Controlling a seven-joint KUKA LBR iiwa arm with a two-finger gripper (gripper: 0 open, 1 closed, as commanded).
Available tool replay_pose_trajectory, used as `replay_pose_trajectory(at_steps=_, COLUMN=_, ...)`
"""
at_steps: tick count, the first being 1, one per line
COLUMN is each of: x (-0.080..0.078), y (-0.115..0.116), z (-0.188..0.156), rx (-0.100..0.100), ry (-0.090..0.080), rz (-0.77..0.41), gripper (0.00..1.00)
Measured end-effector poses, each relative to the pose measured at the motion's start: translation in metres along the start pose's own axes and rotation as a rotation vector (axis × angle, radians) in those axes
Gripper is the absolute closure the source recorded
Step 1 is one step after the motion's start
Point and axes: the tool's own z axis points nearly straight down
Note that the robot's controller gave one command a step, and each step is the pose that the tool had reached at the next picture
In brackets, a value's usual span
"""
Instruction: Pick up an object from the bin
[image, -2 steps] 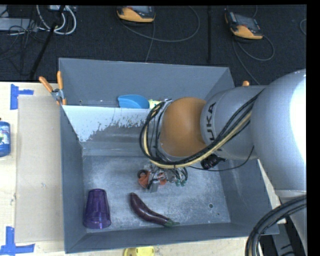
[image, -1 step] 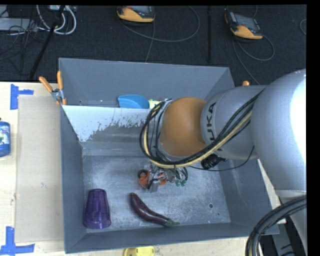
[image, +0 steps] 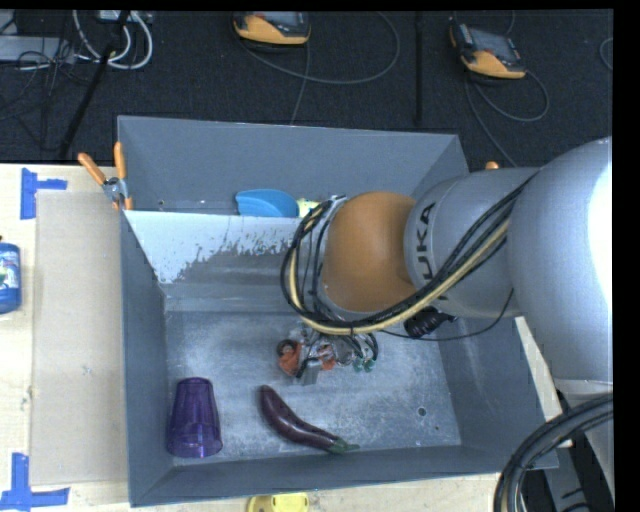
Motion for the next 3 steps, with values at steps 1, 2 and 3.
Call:
replay_pose_trajectory(at_steps=1, x=0.001, y=0.000, z=-0.022, rx=0.000, ry=0.004, rz=0.000, gripper=1.00)
replay_pose_trajectory(at_steps=2, x=-0.001, y=0.000, z=-0.040, rx=0.000, ry=-0.006, rz=0.001, gripper=1.00)
replay_pose_trajectory(at_steps=3, x=-0.001, y=0.000, z=-0.049, rx=0.000, ry=-0.009, rz=0.001, gripper=1.00)
